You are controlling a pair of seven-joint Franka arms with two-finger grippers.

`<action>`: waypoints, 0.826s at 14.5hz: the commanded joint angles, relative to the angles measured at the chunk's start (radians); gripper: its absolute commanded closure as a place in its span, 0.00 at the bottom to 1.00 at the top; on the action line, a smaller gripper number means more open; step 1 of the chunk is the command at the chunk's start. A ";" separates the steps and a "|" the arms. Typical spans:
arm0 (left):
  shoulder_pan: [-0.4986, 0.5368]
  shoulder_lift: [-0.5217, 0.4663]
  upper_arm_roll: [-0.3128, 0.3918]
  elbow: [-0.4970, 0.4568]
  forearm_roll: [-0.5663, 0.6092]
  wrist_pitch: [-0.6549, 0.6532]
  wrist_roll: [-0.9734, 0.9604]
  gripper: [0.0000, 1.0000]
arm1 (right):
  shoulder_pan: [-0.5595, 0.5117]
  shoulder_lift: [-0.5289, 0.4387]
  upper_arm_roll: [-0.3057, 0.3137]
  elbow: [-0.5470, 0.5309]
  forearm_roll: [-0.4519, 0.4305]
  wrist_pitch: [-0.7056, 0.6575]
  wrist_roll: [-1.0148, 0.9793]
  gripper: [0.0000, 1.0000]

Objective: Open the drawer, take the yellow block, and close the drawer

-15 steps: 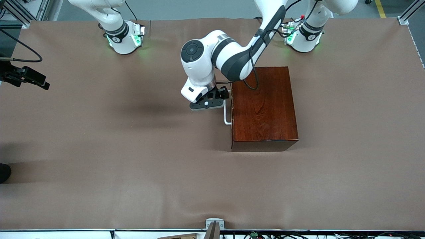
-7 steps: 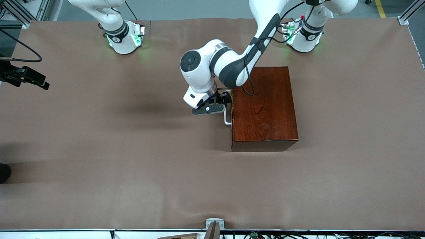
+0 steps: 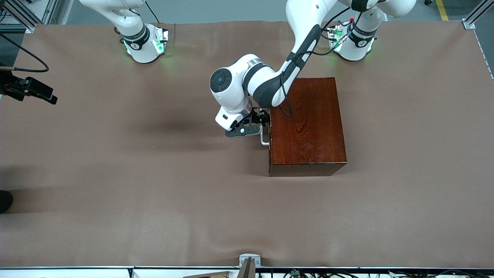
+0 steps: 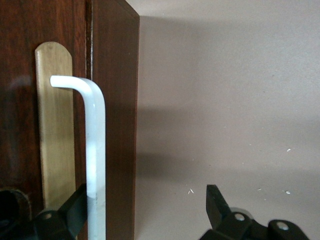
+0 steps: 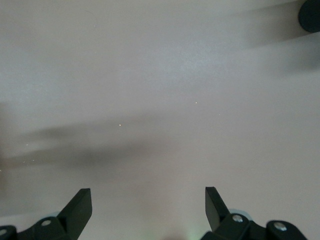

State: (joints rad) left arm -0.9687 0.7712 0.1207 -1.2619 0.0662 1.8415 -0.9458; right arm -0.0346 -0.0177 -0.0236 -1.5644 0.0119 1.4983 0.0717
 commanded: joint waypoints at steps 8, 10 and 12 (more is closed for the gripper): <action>-0.013 0.020 -0.003 0.024 -0.005 0.151 -0.048 0.00 | -0.007 -0.010 0.005 0.003 -0.007 -0.006 -0.003 0.00; -0.013 0.022 -0.006 0.024 -0.028 0.180 -0.048 0.00 | -0.008 -0.005 0.005 0.006 -0.004 -0.003 0.000 0.00; -0.013 0.023 -0.007 0.024 -0.034 0.205 -0.048 0.00 | -0.013 -0.005 0.004 0.006 0.000 -0.004 0.011 0.00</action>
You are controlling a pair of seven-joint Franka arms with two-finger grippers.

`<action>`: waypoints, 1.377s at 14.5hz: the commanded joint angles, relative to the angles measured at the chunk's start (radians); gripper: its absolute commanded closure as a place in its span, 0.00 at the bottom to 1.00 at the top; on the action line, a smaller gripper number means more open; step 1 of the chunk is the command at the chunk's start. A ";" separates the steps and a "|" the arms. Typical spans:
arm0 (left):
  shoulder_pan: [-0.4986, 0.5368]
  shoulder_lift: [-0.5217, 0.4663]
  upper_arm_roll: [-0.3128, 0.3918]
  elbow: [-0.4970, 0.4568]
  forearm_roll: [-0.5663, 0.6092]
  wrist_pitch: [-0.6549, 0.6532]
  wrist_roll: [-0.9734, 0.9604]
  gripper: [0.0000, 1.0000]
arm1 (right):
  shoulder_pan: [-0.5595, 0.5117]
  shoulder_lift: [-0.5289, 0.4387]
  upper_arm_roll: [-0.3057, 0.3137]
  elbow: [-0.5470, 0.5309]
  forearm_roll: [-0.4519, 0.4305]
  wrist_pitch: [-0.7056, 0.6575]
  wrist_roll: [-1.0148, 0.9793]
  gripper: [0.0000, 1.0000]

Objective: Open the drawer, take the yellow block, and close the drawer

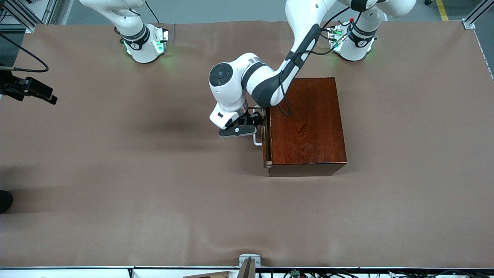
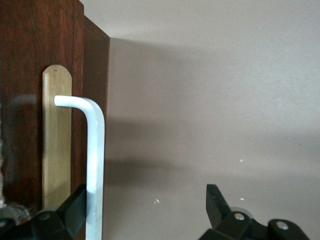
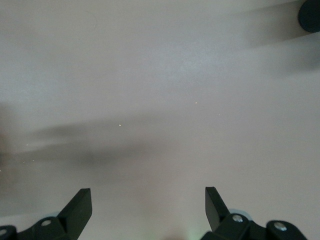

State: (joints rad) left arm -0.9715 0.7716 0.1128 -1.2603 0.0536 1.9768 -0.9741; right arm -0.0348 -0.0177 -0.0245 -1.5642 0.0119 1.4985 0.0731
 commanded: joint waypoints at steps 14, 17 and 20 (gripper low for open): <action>-0.007 0.034 -0.050 0.027 -0.089 0.232 -0.009 0.00 | 0.056 0.019 0.008 0.010 0.000 -0.021 -0.010 0.00; -0.007 0.034 -0.056 0.029 -0.109 0.270 -0.008 0.00 | 0.096 0.022 0.008 0.010 0.000 -0.011 -0.053 0.00; -0.006 0.034 -0.056 0.029 -0.135 0.324 -0.006 0.00 | 0.105 0.039 0.009 0.010 0.002 -0.003 -0.137 0.00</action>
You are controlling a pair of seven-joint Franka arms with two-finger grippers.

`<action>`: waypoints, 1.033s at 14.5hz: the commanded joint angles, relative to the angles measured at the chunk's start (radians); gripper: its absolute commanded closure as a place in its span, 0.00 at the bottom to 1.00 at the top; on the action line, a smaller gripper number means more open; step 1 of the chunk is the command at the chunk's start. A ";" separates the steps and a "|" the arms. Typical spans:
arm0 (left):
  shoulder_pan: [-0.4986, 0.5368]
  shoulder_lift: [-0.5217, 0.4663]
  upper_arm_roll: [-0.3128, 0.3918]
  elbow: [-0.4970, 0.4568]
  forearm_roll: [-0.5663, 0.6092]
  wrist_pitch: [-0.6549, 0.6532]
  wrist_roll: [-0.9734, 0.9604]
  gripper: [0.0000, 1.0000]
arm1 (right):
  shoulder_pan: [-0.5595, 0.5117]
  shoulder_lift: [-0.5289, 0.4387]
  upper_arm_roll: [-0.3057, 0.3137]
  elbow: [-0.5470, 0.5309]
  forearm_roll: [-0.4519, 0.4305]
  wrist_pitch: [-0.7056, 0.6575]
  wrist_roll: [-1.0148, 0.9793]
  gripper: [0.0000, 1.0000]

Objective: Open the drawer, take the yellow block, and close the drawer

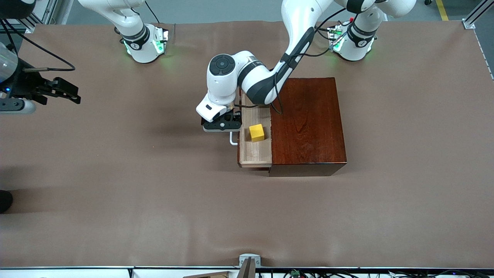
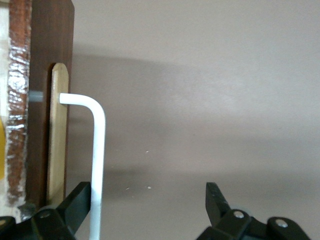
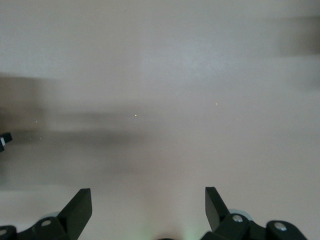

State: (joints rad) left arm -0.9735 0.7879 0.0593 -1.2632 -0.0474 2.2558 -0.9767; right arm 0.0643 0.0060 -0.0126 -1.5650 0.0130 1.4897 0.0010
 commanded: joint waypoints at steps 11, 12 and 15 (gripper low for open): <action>-0.004 0.048 -0.044 0.031 -0.035 0.163 0.000 0.00 | 0.055 0.114 -0.003 0.010 0.124 0.087 -0.651 0.00; -0.004 0.047 -0.047 0.031 -0.035 0.181 -0.002 0.00 | 0.058 0.121 -0.003 0.010 0.124 0.104 -0.709 0.00; 0.009 0.036 -0.052 0.031 -0.035 0.189 -0.007 0.00 | 0.060 0.137 -0.004 0.005 0.151 0.135 -0.855 0.00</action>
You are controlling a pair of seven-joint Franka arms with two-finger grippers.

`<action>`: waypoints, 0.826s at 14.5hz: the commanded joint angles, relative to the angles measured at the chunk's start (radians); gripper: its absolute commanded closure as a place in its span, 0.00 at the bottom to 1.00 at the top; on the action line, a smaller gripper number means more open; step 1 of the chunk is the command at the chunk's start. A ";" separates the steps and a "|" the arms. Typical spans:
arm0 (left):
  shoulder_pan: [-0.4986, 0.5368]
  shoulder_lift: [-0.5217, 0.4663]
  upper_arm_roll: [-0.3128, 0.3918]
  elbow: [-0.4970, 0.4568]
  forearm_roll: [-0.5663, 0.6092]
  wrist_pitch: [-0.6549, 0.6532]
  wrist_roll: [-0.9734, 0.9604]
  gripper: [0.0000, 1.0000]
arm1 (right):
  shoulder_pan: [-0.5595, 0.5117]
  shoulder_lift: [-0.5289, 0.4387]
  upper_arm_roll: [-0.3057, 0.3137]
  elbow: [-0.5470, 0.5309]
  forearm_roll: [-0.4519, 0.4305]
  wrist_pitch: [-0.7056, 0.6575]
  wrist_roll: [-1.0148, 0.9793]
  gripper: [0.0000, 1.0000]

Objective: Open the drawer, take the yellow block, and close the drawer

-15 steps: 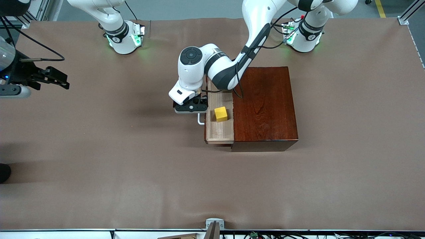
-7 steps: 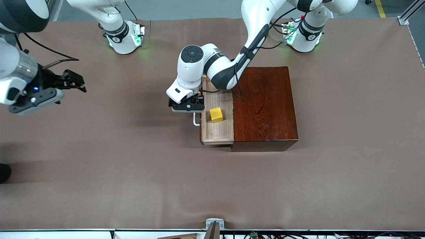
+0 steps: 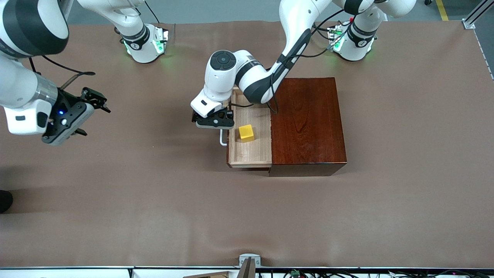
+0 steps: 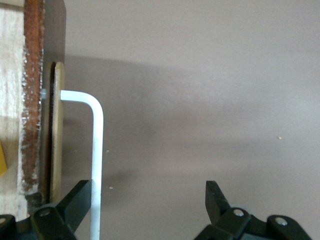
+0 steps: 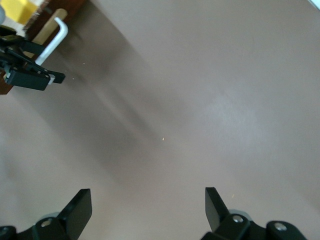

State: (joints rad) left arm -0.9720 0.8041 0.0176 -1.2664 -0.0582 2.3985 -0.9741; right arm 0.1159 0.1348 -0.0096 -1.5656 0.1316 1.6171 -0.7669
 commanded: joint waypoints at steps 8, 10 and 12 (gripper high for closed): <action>0.212 -0.235 0.010 0.027 -0.029 -0.309 0.023 0.00 | 0.109 0.080 -0.007 0.002 0.080 0.148 -0.359 0.00; 0.277 -0.314 0.011 0.013 -0.031 -0.451 0.139 0.00 | 0.160 0.094 -0.007 0.002 0.080 0.202 -0.376 0.00; 0.384 -0.383 0.010 0.009 -0.032 -0.589 0.291 0.00 | 0.215 0.118 -0.007 0.004 0.079 0.248 -0.377 0.00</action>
State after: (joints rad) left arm -0.6723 0.5045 0.0369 -1.2002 -0.0978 1.9045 -0.8024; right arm 0.2849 0.2310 -0.0058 -1.5675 0.1938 1.8292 -1.1137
